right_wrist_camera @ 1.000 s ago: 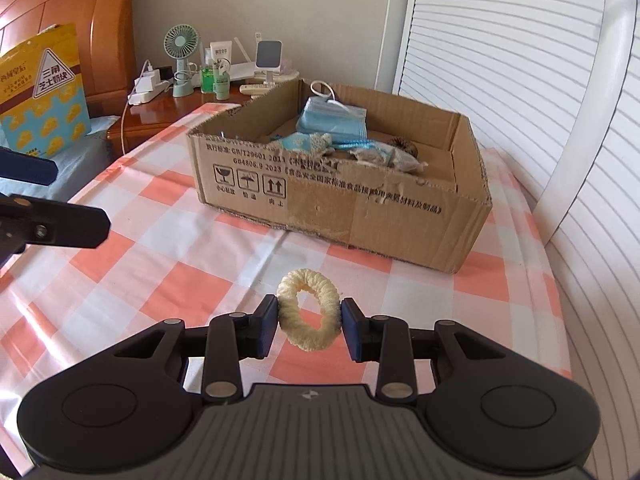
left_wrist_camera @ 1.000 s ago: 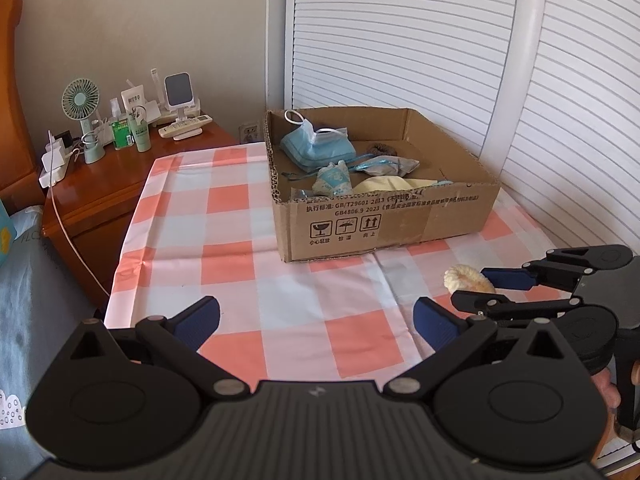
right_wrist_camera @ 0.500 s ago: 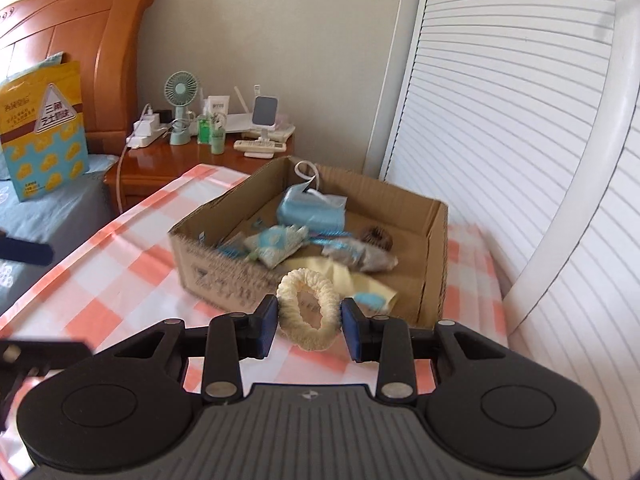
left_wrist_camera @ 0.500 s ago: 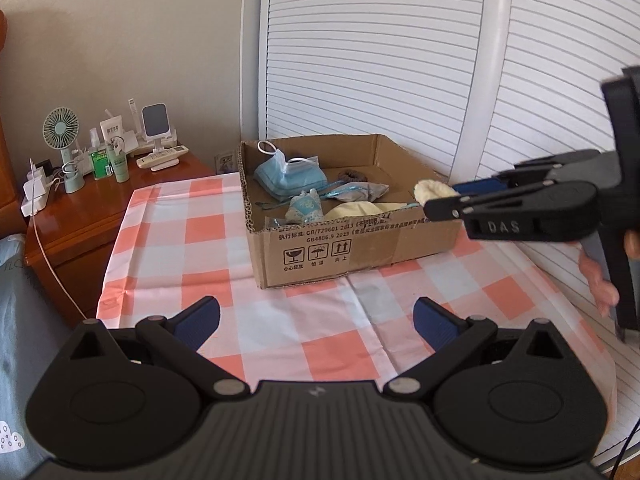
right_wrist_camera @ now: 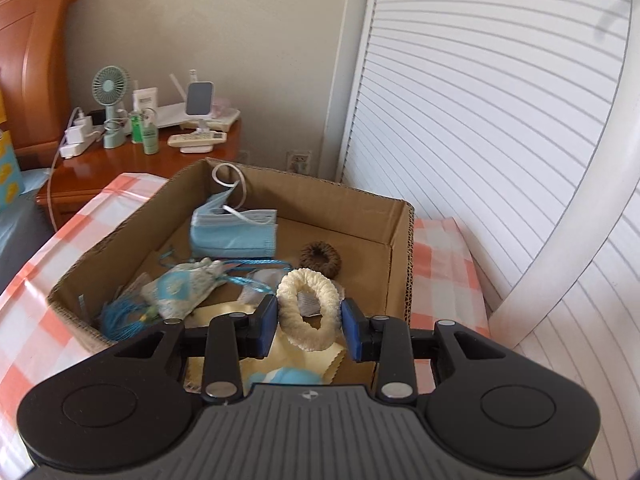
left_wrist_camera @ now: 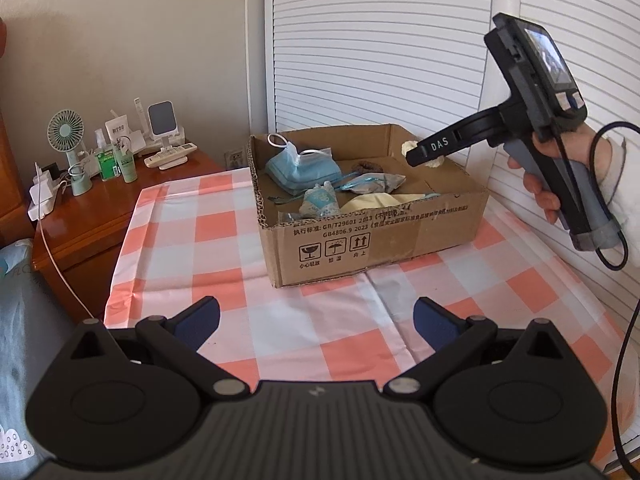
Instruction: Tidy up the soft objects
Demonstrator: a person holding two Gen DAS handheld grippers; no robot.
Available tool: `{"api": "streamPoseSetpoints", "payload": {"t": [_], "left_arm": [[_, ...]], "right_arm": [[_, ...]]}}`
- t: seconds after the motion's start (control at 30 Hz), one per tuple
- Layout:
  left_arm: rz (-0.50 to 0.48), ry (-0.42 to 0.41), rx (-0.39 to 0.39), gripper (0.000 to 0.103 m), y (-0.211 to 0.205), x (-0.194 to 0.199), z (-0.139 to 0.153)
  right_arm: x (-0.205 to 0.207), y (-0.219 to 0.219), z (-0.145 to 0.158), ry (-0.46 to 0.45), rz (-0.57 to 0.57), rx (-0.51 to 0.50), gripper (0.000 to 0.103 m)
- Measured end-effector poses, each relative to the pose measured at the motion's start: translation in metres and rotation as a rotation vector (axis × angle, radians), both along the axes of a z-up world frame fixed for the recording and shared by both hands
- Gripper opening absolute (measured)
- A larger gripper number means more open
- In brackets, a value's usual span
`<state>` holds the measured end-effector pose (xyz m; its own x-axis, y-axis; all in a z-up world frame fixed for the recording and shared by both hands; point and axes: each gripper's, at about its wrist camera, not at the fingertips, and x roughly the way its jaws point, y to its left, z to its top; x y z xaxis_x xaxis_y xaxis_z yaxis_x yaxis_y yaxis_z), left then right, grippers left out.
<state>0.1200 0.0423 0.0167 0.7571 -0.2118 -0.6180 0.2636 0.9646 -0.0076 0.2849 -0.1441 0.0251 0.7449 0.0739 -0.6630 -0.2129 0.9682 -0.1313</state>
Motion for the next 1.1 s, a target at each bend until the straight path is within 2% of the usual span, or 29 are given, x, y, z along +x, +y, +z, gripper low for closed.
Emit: {"api": "streamPoseSetpoints", "payload": {"t": [0.17,0.23,0.3,0.6,0.8,1.1], "left_arm": [[0.014,0.014,-0.006,0.102,0.001,0.004,-0.004],[0.02,0.014,-0.005,0.102,0.002,0.004,-0.004],[0.026,0.007,-0.001,0.102,0.002,0.004,-0.004],[0.046,-0.031,0.029,0.102,-0.001,0.0,-0.001],[0.041,-0.063,0.03,0.102,-0.004,-0.008,0.007],[0.069,-0.071,-0.006,0.102,-0.005,-0.019,0.018]], "right_arm": [[0.023,-0.003,-0.007,0.012,-0.049,-0.015,0.04],[0.031,-0.004,-0.011,0.021,-0.065,-0.024,0.05],[0.036,-0.005,-0.013,0.017,-0.088,-0.034,0.075],[0.02,-0.008,-0.003,-0.018,-0.064,0.011,0.103],[-0.004,-0.005,0.009,-0.006,-0.05,0.046,0.103],[-0.059,0.003,0.015,0.074,-0.09,0.013,0.103]]}}
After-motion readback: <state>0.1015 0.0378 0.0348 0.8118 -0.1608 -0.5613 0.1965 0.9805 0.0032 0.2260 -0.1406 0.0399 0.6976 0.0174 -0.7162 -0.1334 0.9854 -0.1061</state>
